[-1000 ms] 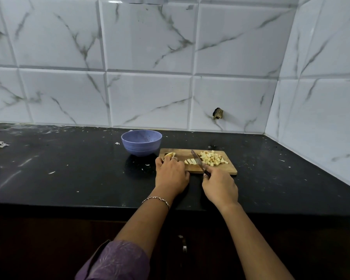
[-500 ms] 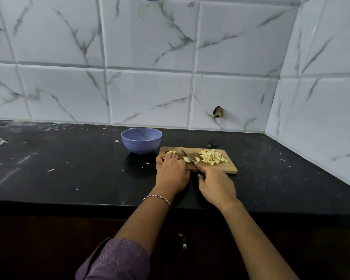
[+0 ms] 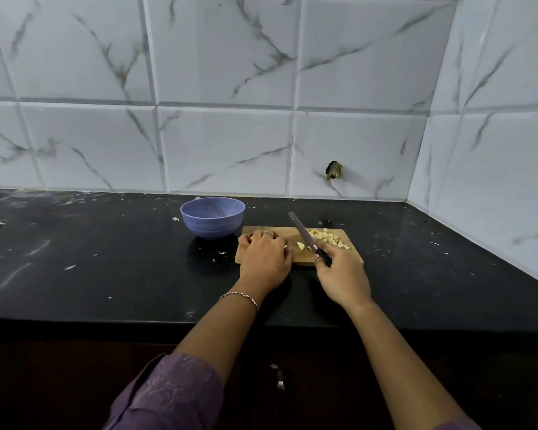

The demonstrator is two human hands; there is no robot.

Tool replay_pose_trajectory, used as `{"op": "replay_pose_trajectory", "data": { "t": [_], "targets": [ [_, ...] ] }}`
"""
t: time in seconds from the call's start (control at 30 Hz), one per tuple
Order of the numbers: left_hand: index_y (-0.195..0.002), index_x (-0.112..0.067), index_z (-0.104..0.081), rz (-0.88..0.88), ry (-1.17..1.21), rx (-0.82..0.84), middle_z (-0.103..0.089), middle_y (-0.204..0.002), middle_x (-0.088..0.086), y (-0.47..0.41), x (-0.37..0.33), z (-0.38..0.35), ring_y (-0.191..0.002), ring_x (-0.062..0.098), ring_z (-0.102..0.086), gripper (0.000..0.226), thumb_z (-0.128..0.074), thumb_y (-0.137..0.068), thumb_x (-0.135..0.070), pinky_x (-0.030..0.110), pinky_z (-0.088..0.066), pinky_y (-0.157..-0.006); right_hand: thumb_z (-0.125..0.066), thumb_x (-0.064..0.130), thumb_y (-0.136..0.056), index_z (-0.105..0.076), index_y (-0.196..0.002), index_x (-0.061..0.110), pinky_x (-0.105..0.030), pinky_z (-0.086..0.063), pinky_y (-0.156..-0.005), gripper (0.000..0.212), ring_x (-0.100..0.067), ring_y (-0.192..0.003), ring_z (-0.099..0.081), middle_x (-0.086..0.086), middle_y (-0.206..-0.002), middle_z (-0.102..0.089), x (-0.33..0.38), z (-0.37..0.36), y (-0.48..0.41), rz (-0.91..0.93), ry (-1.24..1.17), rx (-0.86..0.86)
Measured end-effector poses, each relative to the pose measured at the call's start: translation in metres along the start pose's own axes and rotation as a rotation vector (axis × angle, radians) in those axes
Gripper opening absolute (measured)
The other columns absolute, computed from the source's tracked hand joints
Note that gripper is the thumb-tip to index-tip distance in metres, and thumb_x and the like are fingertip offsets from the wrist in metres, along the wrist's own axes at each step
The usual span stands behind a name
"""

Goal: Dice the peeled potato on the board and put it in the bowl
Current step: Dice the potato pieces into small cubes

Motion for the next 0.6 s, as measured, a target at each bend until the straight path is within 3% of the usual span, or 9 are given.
{"op": "replay_pose_trajectory", "data": {
  "t": [0.13,0.27,0.43,0.5,0.6],
  "targets": [
    [-0.123,-0.030,-0.064,-0.087,0.001,0.109,-0.054,-0.133,-0.001,-0.019,-0.006,0.000,-0.127,0.022,-0.040,0.035,-0.040,-0.099,-0.040,0.047,-0.024,-0.103,-0.055,0.026,-0.098,-0.056,-0.134,0.042,-0.030,-0.051,-0.058,0.039,-0.005,-0.067,-0.058,0.020,-0.084,-0.056,-0.003,0.000,-0.003,-0.011,-0.039,0.003],
    [-0.115,-0.027,-0.065,-0.135,-0.063,0.121,-0.059,-0.124,-0.001,-0.030,-0.005,-0.001,-0.121,0.020,-0.045,0.032,-0.042,-0.097,-0.041,0.047,-0.024,-0.105,-0.055,0.028,-0.098,-0.058,-0.133,0.042,-0.029,-0.050,-0.059,0.038,-0.005,-0.069,-0.059,0.021,-0.090,-0.062,-0.007,0.000,-0.007,-0.038,-0.126,0.006],
    [-0.105,-0.022,-0.063,-0.108,-0.065,0.089,-0.061,-0.113,0.000,-0.035,0.002,-0.005,-0.114,0.021,-0.049,0.033,-0.043,-0.095,-0.045,0.047,-0.021,-0.104,-0.055,0.029,-0.099,-0.058,-0.134,0.040,-0.035,-0.055,-0.077,0.037,-0.003,-0.077,-0.052,0.019,-0.098,-0.061,-0.012,0.000,-0.008,-0.076,-0.185,-0.037],
    [-0.106,-0.022,-0.064,-0.112,-0.072,0.076,-0.060,-0.113,0.000,-0.038,0.002,-0.007,-0.115,0.020,-0.048,0.034,-0.043,-0.094,-0.047,0.047,-0.021,-0.104,-0.054,0.029,-0.099,-0.057,-0.135,0.041,-0.035,-0.054,-0.076,0.038,-0.005,-0.077,-0.052,0.016,-0.105,-0.063,-0.012,0.000,-0.009,-0.090,-0.190,-0.052],
    [-0.107,-0.026,-0.067,-0.082,-0.044,0.072,-0.058,-0.115,-0.002,-0.042,-0.002,-0.010,-0.117,0.020,-0.047,0.039,-0.043,-0.092,-0.053,0.046,-0.022,-0.100,-0.053,0.028,-0.099,-0.055,-0.135,0.043,-0.031,-0.050,-0.068,0.039,-0.002,-0.073,-0.053,0.019,-0.098,-0.057,-0.013,0.000,-0.010,-0.114,-0.182,-0.055]
  ]
}}
Point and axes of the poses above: each hand's wrist, its own y-axis away from the middle knuckle, its own z-axis out of the back of the hand, x = y × z, the point moved 1 cm from there along -y, towards the middle knuckle
